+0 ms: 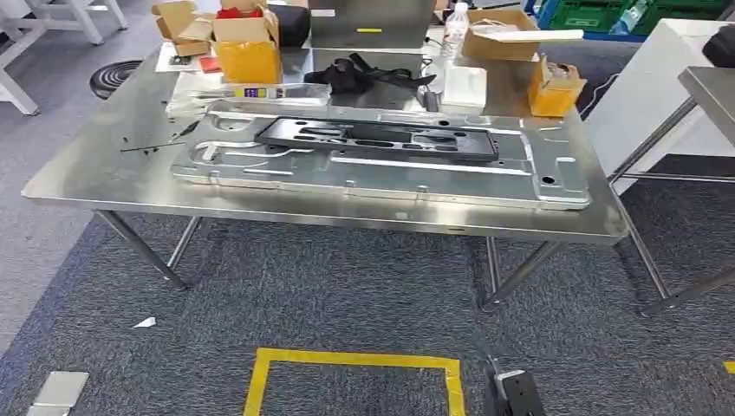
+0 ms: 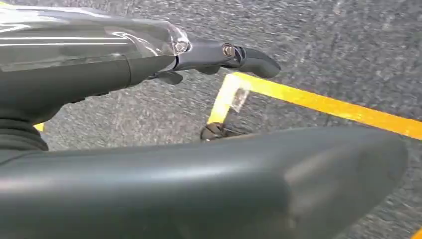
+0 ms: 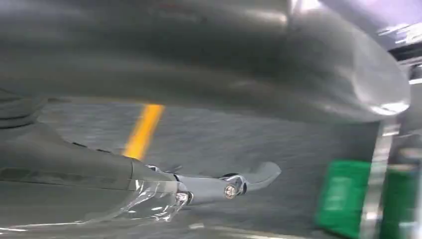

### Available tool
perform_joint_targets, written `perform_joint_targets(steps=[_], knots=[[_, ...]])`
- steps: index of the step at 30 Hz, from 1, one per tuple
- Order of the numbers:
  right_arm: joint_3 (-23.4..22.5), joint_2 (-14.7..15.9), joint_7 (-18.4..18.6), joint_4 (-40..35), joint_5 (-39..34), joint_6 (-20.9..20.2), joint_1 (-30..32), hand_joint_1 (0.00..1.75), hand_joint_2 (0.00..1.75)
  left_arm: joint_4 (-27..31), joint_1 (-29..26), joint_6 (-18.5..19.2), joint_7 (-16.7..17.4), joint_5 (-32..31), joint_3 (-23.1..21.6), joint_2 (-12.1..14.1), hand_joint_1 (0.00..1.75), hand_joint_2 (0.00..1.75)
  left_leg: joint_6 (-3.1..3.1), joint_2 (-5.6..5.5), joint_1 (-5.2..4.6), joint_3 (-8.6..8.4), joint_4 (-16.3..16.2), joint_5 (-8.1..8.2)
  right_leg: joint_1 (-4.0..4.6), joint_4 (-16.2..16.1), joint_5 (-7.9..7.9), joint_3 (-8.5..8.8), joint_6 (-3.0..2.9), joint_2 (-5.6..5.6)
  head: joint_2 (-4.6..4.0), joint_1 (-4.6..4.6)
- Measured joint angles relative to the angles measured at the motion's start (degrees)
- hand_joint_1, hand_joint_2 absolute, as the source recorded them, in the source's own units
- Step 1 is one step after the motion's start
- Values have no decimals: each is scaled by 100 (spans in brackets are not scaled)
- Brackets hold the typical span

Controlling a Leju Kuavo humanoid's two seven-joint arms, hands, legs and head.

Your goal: Take the parts from the cabinet and place them on the table.

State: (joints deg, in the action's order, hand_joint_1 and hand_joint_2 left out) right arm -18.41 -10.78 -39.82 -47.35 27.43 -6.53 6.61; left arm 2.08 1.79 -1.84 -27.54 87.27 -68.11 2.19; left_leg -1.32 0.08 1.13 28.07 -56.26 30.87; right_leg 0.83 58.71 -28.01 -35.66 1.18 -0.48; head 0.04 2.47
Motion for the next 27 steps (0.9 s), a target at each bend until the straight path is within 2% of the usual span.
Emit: perform_joint_targets(steps=[1,2,3,4,5,6,7,8,9,10,11,12,13,14,15,16,18,19,20,21,22,23,24,25,26,27], knots=[[-130,17,-4,249,65,136,-35,0,0,0,0,0,0,0,4,0,0,0,-31,0,-1,76,0,-64,-21,263,-336,-68,24,3,0,-9],[-242,50,-9,490,173,324,-106,0,0,0,-1,0,7,0,7,-11,0,0,-48,2,-11,157,-3,-131,-39,674,-677,-172,48,4,0,-11],[-350,96,-9,759,300,536,-182,0,0,0,1,-2,29,0,11,-13,0,0,-53,7,-22,234,-5,-193,-53,1093,-923,-260,66,4,0,-11],[-465,164,29,1054,429,789,-254,0,0,0,2,-2,44,0,15,-22,0,0,-58,14,-32,317,-11,-257,-62,1453,-1033,-301,79,4,0,-11],[-569,229,105,1348,535,993,-312,0,0,0,2,0,44,0,17,-26,0,0,-61,15,-41,397,-15,-313,-66,1586,-954,-238,87,5,0,-11],[-653,284,208,1582,614,1145,-355,0,0,0,1,0,44,0,20,-35,0,0,-58,15,-52,469,-18,-372,-66,1457,-750,-54,88,8,0,-11],[-731,347,355,1803,690,1284,-382,0,0,0,1,0,46,0,20,-44,0,0,-58,11,-66,529,-18,-423,-64,1137,-537,213,75,13,0,-11],[-793,391,576,1984,783,1403,-423,0,0,0,1,2,46,0,20,-46,0,0,-48,6,-77,585,-18,-480,-50,616,-368,588,31,23,0,-11],[-848,446,830,2159,874,1488,-473,0,0,0,9,11,46,0,20,-57,0,0,-38,5,-72,605,-18,-524,-27,49,-357,985,-34,47,0,-9],[-909,490,1043,2334,949,1558,-507,0,0,-2,20,26,44,0,20,-63,0,0,-4,-2,-104,619,-30,-562,17,-471,-414,1370,-81,55,0,-13],[-948,509,1181,2476,1010,1591,-542,0,0,-2,18,26,44,0,20,-63,0,0,25,7,-107,633,-31,-614,10,-719,-487,1474,-105,59,0,-11],[-985,525,1352,2609,1067,1597,-550,0,0,-7,29,28,44,0,20,-61,0,0,55,11,-93,658,-25,-667,30,-710,-481,1442,-112,59,0,-9],[-1033,533,1625,2723,1137,1580,-563,0,0,-9,37,35,46,0,17,-61,0,0,98,13,-77,675,-17,-721,38,-682,-457,1404,-144,59,0,-9],[-1077,538,1914,2847,1176,1529,-560,0,0,-22,34,37,50,0,17,-55,0,0,136,3,-89,701,-8,-749,24,-715,-367,1360,-197,40,0,-11],[-1116,546,2236,2960,1191,1421,-587,0,0,-33,27,37,74,-2,15,-50,0,0,152,-2,-80,758,-74,-559,-6,-722,-295,1285,-264,-16,0,-8],[-1158,553,2511,3024,1189,1312,-589,0,0,-33,12,59,103,-4,7,-50,0,0,165,-1,-69,842,-313,-206,-4,-719,-239,1205,-310,-15,0,-2],[-1275,564,3228,3170,1184,864,-583,0,0,-33,24,98,135,-20,-55,10,0,0,205,0,-58,1051,-1172,465,16,-686,-115,1032,-326,-32,0,0],[-1329,570,3476,3225,1184,696,-585,0,0,-33,37,111,155,-26,-90,44,0,0,221,0,-59,1130,-1608,611,24,-648,-61,921,-331,-41,0,0],[-1372,577,3671,3273,1189,583,-584,0,0,-33,39,109,164,-37,-131,79,0,0,230,0,-61,1119,-1855,564,26,-590,-17,801,-327,-43,0,-2],[-1412,577,3762,3306,1191,544,-580,0,0,-33,38,100,175,-42,-182,103,0,0,228,0,-60,991,-1838,372,26,-521,17,678,-321,-42,0,0],[-1464,581,3821,3328,1189,522,-576,0,0,-33,40,90,188,-46,-219,116,0,0,218,0,-60,774,-1604,155,25,-452,43,569,-313,-40,0,0],[-1503,581,3858,3354,1184,513,-575,0,0,-33,48,83,192,-46,-245,127,0,0,202,0,-60,470,-1210,-2,25,-388,64,465,-299,-38,0,0],[-1534,584,3884,3369,1184,500,-578,0,0,-33,70,81,179,-52,-278,149,0,0,175,0,-63,100,-709,-11,25,-311,87,383,-278,-33,0,0],[-1579,592,3895,3385,1182,487,-577,0,0,-33,96,81,151,-55,-319,151,0,0,159,1,-81,-300,-220,57,62,-236,92,301,-258,-32,0,0],[-1619,597,3904,3398,1184,469,-580,0,0,-33,132,83,127,-55,-354,151,0,0,116,3,-79,-408,80,188,66,-171,127,245,-225,-42,0,-2],[-1652,601,3912,3417,1198,463,-590,0,0,-33,153,83,101,-55,-378,151,0,0,105,-2,-85,-365,87,194,66,-150,188,198,-194,-42,0,-6]])
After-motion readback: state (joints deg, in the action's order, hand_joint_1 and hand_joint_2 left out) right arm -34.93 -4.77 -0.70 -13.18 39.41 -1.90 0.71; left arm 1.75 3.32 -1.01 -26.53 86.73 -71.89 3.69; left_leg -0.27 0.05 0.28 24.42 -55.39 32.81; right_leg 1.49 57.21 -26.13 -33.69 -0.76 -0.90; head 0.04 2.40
